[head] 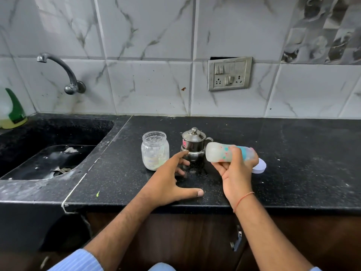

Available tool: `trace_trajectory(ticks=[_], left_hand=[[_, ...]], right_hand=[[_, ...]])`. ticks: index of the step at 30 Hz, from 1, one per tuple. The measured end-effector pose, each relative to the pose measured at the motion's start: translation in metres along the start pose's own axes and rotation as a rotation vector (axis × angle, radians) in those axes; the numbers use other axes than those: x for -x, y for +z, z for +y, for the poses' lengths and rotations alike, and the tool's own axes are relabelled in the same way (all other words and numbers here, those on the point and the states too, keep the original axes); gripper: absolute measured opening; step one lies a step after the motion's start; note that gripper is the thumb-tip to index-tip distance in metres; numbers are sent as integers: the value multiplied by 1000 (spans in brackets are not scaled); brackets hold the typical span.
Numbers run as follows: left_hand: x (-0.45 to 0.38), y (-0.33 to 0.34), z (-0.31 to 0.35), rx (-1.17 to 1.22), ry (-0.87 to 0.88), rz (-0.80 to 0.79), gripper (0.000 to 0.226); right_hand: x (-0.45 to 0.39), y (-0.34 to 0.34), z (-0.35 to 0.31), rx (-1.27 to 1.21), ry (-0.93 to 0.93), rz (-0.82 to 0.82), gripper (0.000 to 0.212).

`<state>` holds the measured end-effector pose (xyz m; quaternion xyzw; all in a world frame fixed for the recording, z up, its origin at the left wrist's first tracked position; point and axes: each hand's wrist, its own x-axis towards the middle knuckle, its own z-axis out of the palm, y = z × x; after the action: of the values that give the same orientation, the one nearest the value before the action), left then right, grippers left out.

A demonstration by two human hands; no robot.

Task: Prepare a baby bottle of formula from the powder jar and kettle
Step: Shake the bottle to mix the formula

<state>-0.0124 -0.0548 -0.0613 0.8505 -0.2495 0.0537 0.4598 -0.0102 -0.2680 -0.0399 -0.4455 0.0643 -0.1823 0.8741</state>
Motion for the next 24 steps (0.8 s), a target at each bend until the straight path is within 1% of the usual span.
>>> trace_trajectory(ticks=[1,3,4,6,7,8,10,11,13,14,15,16,17,18,20,21,23,24], left_hand=[[0,1,-1,-2,10,-1,126],[-1,1,-3,-13,26,-10,123],[-2,0,-3,-16,24,-11,122],[-2,1,-2,-22,11,-6,122],[-1,1,-2,-31,14,-6,122],[-1,2,-2,-37,23,-7,119],[-2,2,-2,-43,41,-12,113],[-3,2,-3,-43,41,-8,112],[-3,2,-2,-42,11,1,115],[-3,2,-2,-44,9,1,116],[-2,2,-2,-47,14,-4,116],[-2,3,-2,-47,21,-10,115],[-2,2,-2,-49,26,-12,114],[-2,1,-3,-52,26,-6,114],[-2,1,-1,-59,12,8,115],[-2,1,0,-61,12,6,114],[-1,3,0,-58,26,-7,110],[-2,2,-1,-56,32,-6,109]], right_hand=[[0,0,-1,44,27,-34,52],[4,3,1,213,60,-189,52],[4,4,3,209,45,-173,53],[0,-1,0,27,1,-32,54],[-3,-4,-1,-32,18,-22,54],[-2,-4,-3,2,47,-59,53],[3,0,-2,182,64,-205,54],[3,0,-1,184,38,-185,56],[1,-3,-4,7,-4,-49,53],[-1,-5,-5,-31,16,-42,51],[-1,-5,-5,33,42,-87,50],[2,-3,-4,137,64,-170,51],[4,-2,-1,206,57,-216,54],[4,-1,0,194,23,-185,56],[1,-5,-3,8,-13,-54,54],[0,-6,-5,-27,12,-59,51],[3,-4,-5,133,67,-199,49],[4,-3,-2,198,59,-243,52]])
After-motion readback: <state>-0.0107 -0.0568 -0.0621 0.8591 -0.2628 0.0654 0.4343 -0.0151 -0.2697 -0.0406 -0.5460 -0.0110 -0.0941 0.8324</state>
